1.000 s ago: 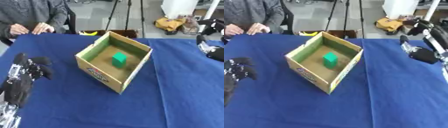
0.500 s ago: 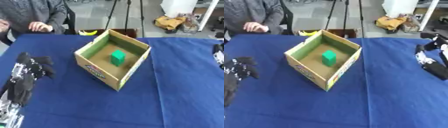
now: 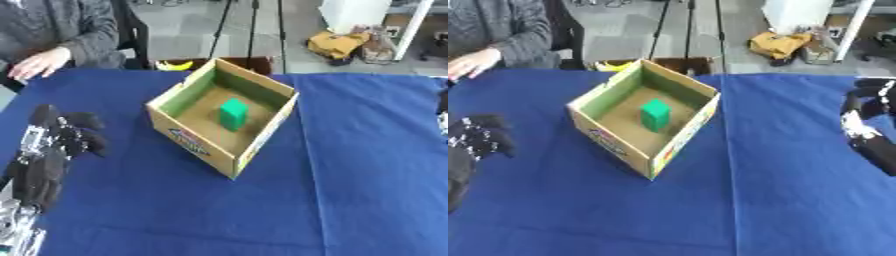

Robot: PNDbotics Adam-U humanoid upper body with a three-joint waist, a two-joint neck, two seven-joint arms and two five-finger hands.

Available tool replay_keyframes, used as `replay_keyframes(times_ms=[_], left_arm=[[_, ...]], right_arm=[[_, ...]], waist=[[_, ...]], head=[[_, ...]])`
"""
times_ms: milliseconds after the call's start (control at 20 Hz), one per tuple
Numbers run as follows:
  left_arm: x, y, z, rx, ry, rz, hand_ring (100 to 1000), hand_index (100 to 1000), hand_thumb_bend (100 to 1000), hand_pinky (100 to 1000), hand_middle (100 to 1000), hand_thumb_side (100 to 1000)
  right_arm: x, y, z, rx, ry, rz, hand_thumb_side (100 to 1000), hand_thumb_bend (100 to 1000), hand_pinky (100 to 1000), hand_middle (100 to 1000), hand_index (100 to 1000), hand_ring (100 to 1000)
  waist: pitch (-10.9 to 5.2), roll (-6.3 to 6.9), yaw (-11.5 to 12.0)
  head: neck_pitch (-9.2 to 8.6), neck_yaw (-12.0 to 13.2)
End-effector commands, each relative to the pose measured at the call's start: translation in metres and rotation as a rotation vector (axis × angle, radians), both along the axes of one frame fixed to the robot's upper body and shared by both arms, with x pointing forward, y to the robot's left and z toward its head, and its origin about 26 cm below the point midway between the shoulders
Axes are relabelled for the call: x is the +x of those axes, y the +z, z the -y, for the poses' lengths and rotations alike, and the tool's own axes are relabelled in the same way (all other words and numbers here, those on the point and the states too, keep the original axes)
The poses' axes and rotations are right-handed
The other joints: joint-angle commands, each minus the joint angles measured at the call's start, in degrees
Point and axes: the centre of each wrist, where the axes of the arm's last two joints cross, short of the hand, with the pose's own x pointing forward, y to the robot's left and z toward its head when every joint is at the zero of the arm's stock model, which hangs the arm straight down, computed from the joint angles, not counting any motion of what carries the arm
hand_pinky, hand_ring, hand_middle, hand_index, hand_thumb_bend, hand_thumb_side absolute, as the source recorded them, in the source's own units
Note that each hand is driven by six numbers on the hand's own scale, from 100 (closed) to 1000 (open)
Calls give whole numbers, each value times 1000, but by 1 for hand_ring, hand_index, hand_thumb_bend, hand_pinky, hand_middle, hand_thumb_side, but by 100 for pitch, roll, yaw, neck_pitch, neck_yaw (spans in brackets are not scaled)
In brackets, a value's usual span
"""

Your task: Pick up objects on the table and place them in the box.

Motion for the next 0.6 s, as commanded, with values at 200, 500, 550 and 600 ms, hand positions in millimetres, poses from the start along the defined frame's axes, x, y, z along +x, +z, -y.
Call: replay_keyframes(times_ms=[200, 500, 550, 600], left_arm=[[0, 4, 0, 5, -4, 16, 537, 715, 414, 503, 594, 997], [-1, 4, 0, 4, -2, 16, 538, 714, 413, 504, 594, 998], [-1, 4, 0, 4, -3, 15, 538, 713, 413, 504, 594, 997], [-1, 4, 0, 4, -3, 15, 538, 713, 413, 504, 594, 997]], right_arm=[[-2, 12, 7, 112, -4, 98, 630, 100, 370, 647, 575, 463], [-3, 12, 16, 228, -29, 161, 433, 100, 100, 489, 652, 221], [-3, 12, 16, 241, -26, 172, 413, 100, 100, 462, 634, 134], [-4, 13, 16, 253, -21, 183, 411, 100, 100, 440, 619, 100]], waist=[[-84, 1, -41], [-78, 1, -44], [-83, -2, -46], [-89, -4, -47]], head=[[54, -13], [52, -16], [52, -20], [54, -22]])
